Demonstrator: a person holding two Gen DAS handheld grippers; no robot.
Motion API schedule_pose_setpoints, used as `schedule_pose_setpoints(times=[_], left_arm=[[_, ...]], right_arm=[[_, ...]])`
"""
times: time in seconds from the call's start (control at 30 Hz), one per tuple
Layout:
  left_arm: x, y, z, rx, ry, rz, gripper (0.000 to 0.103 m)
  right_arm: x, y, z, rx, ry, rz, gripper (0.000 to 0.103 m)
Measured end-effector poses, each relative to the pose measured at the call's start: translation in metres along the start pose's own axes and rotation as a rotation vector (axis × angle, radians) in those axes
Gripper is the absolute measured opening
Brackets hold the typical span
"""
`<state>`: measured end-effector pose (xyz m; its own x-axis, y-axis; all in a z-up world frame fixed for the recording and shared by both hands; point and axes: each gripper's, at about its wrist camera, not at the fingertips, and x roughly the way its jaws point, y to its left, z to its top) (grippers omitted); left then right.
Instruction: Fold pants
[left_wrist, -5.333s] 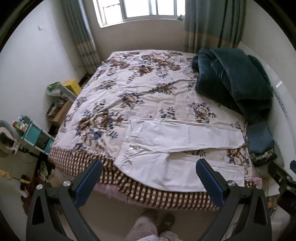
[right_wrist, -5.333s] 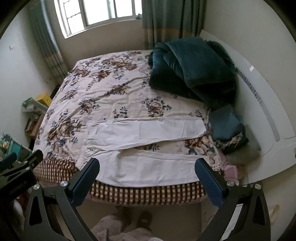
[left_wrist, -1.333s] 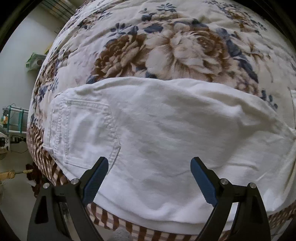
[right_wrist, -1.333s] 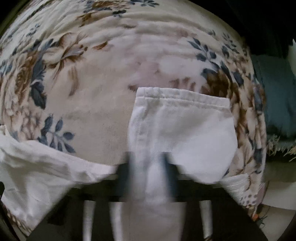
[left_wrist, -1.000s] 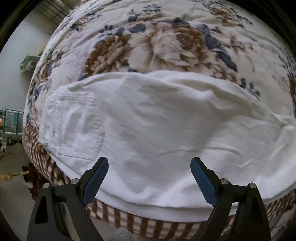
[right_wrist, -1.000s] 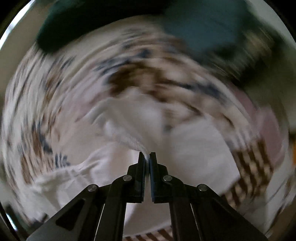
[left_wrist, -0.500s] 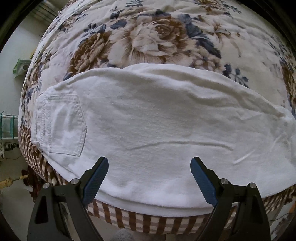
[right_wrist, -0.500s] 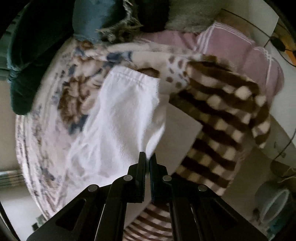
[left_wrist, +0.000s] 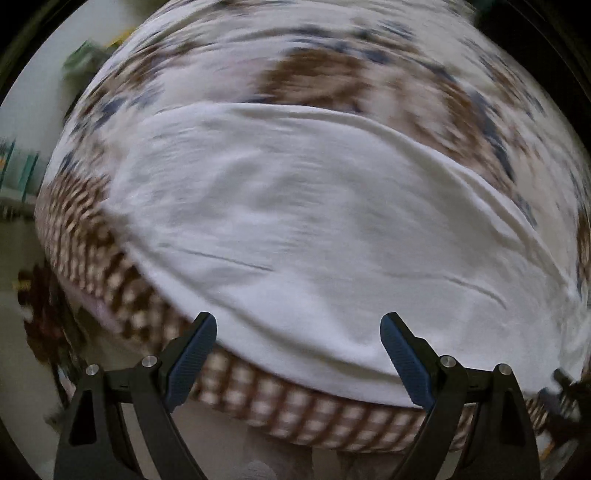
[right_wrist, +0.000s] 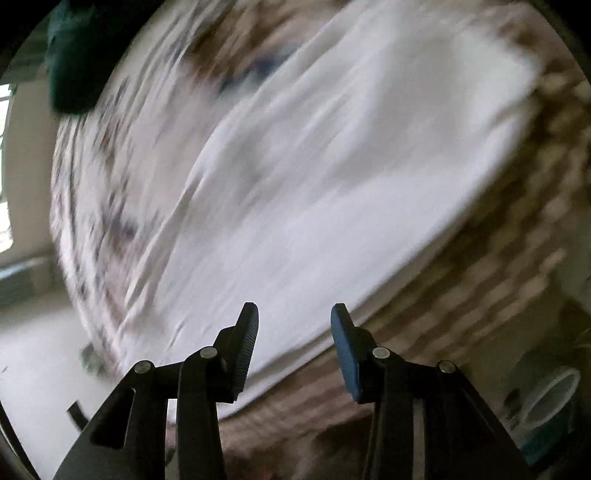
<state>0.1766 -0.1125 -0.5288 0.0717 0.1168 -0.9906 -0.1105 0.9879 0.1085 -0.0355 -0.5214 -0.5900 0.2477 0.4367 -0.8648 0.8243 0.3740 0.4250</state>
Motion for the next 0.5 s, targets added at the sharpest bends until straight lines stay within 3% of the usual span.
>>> schedule_pose_setpoints(times=[0.17,0.23,0.27,0.43,0.47,0.5], left_arm=[[0.017,0.084,0.026,-0.151,0.013,-0.023,0.090],[0.031,0.115,0.038,-0.205,0.036,-0.058,0.080],[0.039,0.128,0.045,-0.231,0.045,-0.079,0.073],[0.084,0.179,0.065,-0.357,0.104,-0.178,0.070],[0.092,0.186,0.068,-0.382,0.110,-0.205,0.061],[0.098,0.193,0.069,-0.407,0.103,-0.198,0.043]], right_arm=[[0.079,0.068,-0.066,-0.022,0.174,0.065,0.044],[0.107,0.083,-0.092,0.007,0.208,0.059,0.044],[0.116,0.086,-0.099,0.020,0.216,0.057,0.044],[0.158,0.091,-0.133,0.128,0.204,0.047,0.044],[0.166,0.095,-0.135,0.143,0.177,0.039,0.041],[0.168,0.096,-0.138,0.144,0.155,0.033,0.034]])
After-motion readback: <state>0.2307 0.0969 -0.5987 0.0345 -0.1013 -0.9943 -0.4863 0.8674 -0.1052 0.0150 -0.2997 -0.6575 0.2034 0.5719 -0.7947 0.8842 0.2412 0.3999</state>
